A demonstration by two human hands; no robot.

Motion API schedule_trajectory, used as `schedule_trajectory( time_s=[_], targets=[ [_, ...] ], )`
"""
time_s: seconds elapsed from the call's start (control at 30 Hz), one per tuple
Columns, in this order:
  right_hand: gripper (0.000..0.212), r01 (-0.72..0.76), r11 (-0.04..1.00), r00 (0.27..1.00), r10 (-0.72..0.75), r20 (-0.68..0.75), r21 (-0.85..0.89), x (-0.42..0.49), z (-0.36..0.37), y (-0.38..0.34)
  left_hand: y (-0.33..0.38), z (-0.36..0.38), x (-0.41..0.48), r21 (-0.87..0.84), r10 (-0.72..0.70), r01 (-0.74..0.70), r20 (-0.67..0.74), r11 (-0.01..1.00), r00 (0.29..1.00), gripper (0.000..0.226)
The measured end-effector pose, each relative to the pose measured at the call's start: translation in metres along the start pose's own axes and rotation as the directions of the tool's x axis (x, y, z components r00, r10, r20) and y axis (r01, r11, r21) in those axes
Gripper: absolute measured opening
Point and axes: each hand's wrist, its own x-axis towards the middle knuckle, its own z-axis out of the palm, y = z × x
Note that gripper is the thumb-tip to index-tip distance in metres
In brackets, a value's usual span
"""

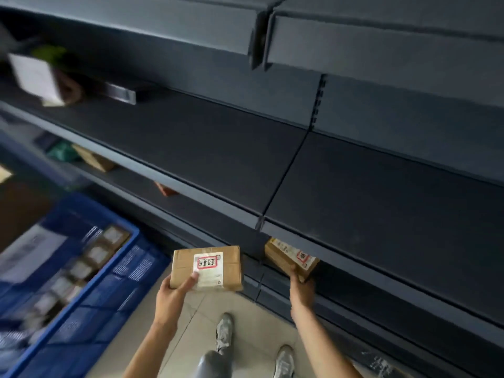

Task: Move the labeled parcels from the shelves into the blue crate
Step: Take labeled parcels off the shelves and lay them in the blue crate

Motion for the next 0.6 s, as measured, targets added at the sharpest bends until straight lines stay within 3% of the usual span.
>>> schedule_trajectory(
  time_s=[0.1, 0.2, 0.37, 0.43, 0.47, 0.57, 0.6],
  targets=[
    [0.095, -0.038, 0.997, 0.999, 0.035, 0.039, 0.069, 0.034, 0.012, 0.033, -0.023, -0.018, -0.022, -0.071, -0.08, 0.072, -0.114, 0.995, 0.99, 0.052],
    [0.1, -0.044, 0.983, 0.999, 0.041, 0.02, 0.178, 0.051, 0.019, 0.049, -0.039, -0.032, -0.041, -0.112, -0.143, 0.122, -0.195, 0.986, 0.97, 0.056],
    [0.069, -0.082, 0.935, 0.996, 0.069, 0.048, 0.345, -0.004, 0.002, 0.012, -0.053, -0.055, -0.048, -0.114, -0.152, 0.128, -0.228, 0.985, 0.962, 0.057],
    [0.067, -0.121, 0.915, 0.992, 0.095, 0.085, 0.385, -0.016, -0.005, 0.012, -0.051, -0.063, -0.046, -0.141, -0.153, 0.124, -0.227, 0.982, 0.962, 0.058],
    [0.073, -0.132, 0.903, 0.99, 0.096, 0.108, 0.41, -0.024, -0.009, 0.014, -0.048, -0.068, -0.045, -0.147, -0.151, 0.119, -0.232, 0.982, 0.961, 0.057],
    [0.124, -0.131, 0.918, 0.979, 0.061, 0.192, 0.375, -0.055, -0.01, 0.022, -0.038, -0.087, -0.04, -0.13, -0.091, 0.062, -0.23, 0.99, 0.969, 0.047],
    [0.13, -0.112, 0.932, 0.976, 0.038, 0.215, 0.346, -0.066, -0.006, 0.025, -0.033, -0.096, -0.04, -0.128, -0.081, 0.053, -0.226, 0.99, 0.971, 0.046]
  ],
)
